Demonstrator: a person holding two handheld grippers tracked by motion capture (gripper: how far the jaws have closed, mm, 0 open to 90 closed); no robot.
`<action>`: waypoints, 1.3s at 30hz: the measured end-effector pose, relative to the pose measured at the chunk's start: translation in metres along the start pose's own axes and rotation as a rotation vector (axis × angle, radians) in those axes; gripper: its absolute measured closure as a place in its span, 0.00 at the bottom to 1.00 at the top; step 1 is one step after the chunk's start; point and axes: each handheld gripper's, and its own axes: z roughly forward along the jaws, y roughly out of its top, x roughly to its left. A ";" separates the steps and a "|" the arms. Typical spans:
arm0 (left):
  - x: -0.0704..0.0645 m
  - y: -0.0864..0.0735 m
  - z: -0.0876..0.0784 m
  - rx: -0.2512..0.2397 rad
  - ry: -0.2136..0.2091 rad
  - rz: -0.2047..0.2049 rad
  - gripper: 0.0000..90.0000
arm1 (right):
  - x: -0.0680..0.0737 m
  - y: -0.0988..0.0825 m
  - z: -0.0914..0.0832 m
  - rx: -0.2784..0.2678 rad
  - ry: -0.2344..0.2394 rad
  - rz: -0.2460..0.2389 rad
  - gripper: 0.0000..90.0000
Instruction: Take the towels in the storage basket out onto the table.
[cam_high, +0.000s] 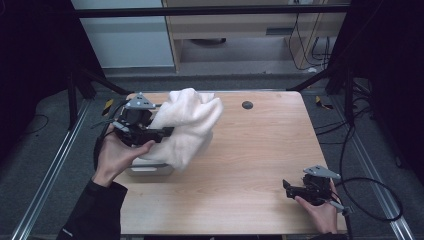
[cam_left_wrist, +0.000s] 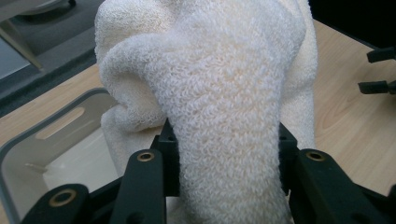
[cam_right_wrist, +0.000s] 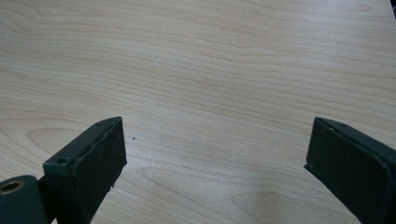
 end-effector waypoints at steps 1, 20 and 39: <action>-0.003 0.001 0.001 -0.003 -0.006 -0.001 0.66 | 0.000 0.000 0.000 0.000 0.001 -0.001 0.06; -0.038 0.020 0.030 0.018 -0.081 0.092 0.66 | -0.004 0.000 -0.001 -0.011 -0.011 -0.003 0.07; -0.067 0.030 0.069 0.054 -0.157 0.165 0.65 | -0.011 -0.001 -0.001 -0.023 -0.029 -0.009 0.07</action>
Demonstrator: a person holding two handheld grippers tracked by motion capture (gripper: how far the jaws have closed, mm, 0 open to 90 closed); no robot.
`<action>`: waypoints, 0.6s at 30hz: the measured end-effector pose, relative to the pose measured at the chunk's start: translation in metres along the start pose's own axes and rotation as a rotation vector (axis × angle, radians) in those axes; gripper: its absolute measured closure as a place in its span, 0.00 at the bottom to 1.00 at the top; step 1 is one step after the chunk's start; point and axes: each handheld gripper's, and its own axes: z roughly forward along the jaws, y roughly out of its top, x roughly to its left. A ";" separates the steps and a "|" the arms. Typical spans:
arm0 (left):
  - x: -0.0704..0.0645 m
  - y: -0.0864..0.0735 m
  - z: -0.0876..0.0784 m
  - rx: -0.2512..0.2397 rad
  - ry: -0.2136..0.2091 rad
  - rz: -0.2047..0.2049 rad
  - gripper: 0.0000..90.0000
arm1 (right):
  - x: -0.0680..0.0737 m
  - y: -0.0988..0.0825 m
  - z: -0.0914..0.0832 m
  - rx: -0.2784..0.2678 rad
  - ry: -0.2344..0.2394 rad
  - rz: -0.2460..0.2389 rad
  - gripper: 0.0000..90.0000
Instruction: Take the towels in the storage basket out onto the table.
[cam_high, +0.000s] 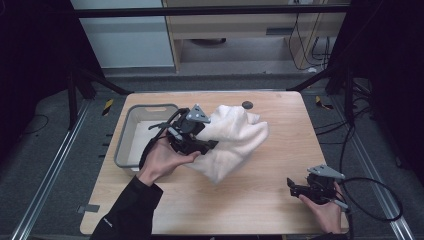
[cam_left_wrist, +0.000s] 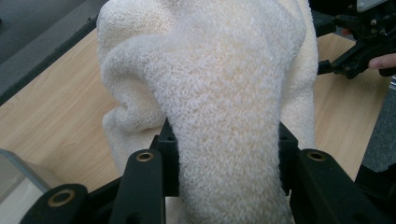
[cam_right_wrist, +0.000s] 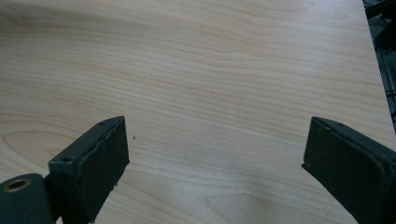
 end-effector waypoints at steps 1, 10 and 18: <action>0.000 0.000 0.002 0.003 -0.003 0.003 0.65 | -0.001 0.000 0.000 0.006 0.000 0.002 0.07; -0.007 -0.005 0.032 0.033 -0.032 0.013 0.65 | -0.002 -0.001 0.000 0.004 0.001 -0.005 0.08; -0.012 -0.015 0.066 0.080 -0.064 0.028 0.65 | -0.002 -0.002 0.001 0.007 -0.001 -0.009 0.07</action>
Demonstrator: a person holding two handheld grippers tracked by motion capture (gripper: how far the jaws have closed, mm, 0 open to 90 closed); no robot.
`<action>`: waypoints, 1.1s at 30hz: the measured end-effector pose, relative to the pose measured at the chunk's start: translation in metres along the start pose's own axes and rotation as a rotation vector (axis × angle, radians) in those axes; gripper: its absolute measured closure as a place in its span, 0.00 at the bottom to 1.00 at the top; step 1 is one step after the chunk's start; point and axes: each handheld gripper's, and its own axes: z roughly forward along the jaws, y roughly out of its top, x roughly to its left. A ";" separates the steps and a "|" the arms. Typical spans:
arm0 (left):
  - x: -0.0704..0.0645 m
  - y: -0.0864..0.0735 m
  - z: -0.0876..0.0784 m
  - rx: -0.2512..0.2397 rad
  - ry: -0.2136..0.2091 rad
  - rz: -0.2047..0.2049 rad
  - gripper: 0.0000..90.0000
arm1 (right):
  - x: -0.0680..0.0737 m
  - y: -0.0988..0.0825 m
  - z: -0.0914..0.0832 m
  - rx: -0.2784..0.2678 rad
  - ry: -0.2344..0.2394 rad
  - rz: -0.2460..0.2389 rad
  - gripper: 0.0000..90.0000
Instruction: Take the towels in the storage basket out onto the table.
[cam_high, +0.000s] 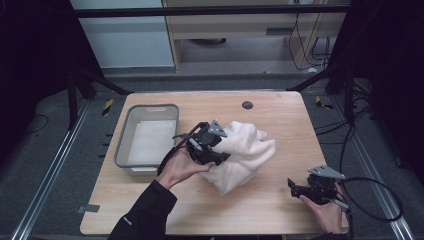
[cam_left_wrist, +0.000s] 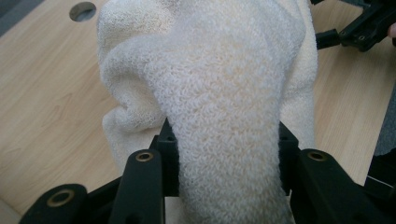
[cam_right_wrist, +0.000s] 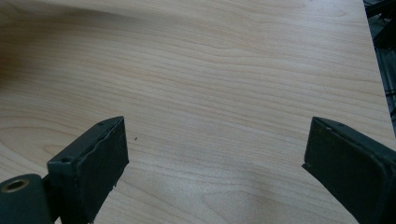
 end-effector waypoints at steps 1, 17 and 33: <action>-0.001 -0.001 0.003 0.004 -0.006 0.000 0.65 | 0.000 0.000 0.000 0.000 -0.001 -0.003 0.07; -0.005 -0.010 0.034 0.044 -0.042 0.007 0.61 | 0.000 -0.001 0.000 0.004 -0.003 -0.004 0.06; -0.005 -0.023 0.060 0.119 -0.045 0.020 0.54 | 0.001 -0.001 0.001 0.007 0.001 -0.006 0.06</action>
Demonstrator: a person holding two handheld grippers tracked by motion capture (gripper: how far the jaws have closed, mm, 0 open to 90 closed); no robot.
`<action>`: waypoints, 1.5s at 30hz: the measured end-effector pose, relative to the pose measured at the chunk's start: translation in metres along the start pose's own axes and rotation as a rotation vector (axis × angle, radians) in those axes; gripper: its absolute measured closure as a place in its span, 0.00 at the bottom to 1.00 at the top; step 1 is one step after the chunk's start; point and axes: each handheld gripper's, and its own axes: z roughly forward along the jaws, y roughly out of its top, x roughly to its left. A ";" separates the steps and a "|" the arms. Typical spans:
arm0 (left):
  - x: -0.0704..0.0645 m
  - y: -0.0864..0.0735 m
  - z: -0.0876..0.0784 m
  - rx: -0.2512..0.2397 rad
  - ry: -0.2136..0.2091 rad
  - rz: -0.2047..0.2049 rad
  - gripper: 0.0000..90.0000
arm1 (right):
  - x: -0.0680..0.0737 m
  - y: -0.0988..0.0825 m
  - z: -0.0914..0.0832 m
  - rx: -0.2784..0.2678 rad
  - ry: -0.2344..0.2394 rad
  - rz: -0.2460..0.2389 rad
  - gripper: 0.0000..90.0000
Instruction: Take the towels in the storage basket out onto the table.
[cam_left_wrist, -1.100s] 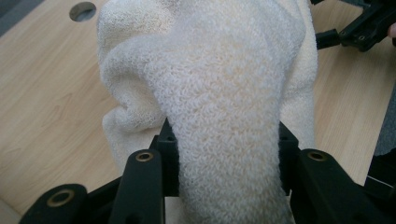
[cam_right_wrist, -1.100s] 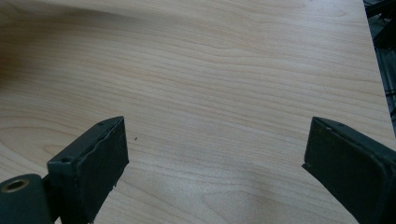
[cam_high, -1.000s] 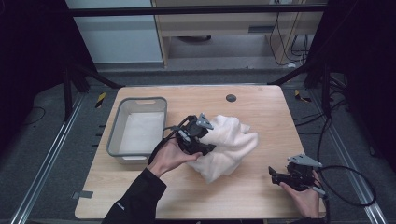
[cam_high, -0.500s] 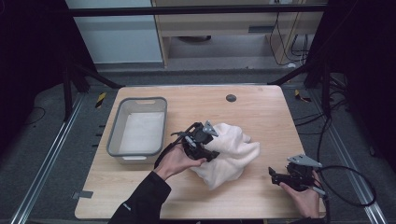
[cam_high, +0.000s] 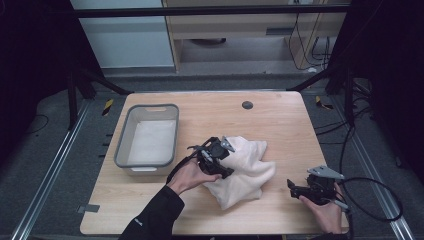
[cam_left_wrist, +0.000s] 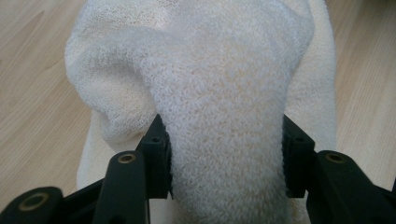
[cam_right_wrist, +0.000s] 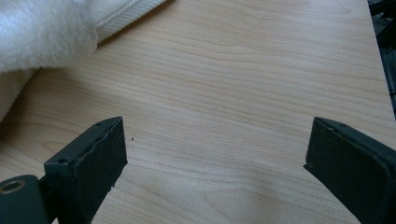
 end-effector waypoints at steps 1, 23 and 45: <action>0.000 -0.001 0.002 0.003 0.001 0.001 0.53 | 0.000 0.000 0.000 0.000 0.001 0.000 0.06; 0.000 -0.020 0.027 0.043 0.000 0.006 0.37 | 0.001 0.000 0.001 0.006 0.006 -0.001 0.06; -0.002 -0.036 -0.003 -0.076 0.027 -0.043 0.14 | 0.001 0.000 0.001 0.009 0.008 -0.002 0.05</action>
